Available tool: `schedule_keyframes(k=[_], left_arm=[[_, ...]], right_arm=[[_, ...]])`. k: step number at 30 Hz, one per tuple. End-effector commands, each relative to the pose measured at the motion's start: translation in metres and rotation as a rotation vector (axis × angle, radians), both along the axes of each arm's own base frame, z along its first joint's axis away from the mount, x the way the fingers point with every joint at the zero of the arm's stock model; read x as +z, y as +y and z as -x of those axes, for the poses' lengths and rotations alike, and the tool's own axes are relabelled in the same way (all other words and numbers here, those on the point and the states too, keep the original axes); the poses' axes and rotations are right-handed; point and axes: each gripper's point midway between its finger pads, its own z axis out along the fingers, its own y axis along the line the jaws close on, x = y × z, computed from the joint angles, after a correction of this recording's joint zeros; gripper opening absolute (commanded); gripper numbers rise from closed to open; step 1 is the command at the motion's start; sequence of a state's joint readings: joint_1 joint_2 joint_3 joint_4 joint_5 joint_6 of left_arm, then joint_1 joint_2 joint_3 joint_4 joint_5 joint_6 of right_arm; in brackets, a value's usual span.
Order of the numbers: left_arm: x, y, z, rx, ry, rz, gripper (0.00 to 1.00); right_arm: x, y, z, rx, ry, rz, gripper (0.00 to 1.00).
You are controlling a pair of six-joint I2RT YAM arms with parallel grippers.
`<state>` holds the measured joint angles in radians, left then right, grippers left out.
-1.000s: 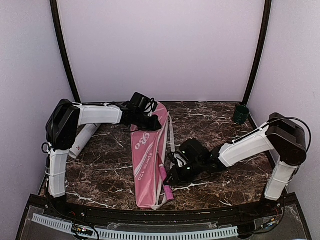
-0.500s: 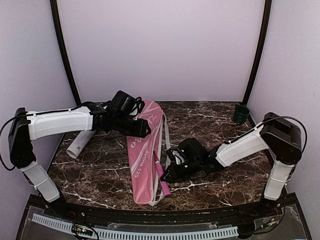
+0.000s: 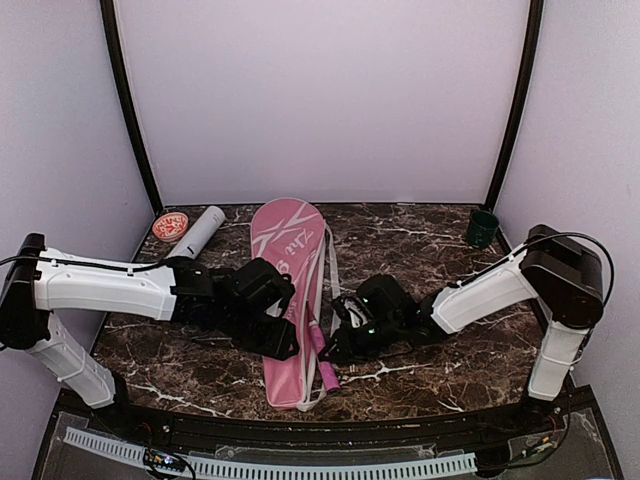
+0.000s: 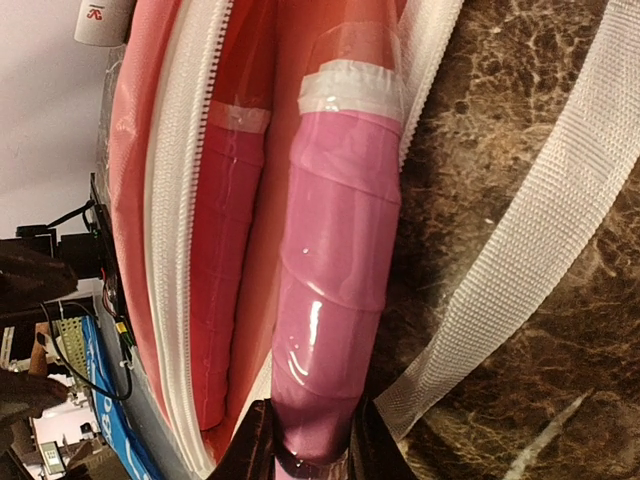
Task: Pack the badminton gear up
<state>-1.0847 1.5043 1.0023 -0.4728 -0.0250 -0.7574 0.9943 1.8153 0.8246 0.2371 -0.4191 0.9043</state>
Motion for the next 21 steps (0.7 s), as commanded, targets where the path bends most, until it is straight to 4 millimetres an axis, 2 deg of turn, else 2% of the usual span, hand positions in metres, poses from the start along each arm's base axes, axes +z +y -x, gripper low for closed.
schedule_keyframes(k=[1,15,21], left_arm=[[0.003,-0.012,0.005,0.008,0.015,0.020,0.47],[-0.020,-0.034,0.002,-0.004,0.043,0.003,0.39],[-0.033,-0.030,0.000,0.022,0.055,-0.044,0.27]], right_arm=[[0.030,0.021,-0.014,0.007,-0.069,-0.108,0.00],[0.031,0.023,-0.012,0.012,-0.068,-0.116,0.00],[0.035,0.026,-0.011,0.017,-0.067,-0.132,0.00]])
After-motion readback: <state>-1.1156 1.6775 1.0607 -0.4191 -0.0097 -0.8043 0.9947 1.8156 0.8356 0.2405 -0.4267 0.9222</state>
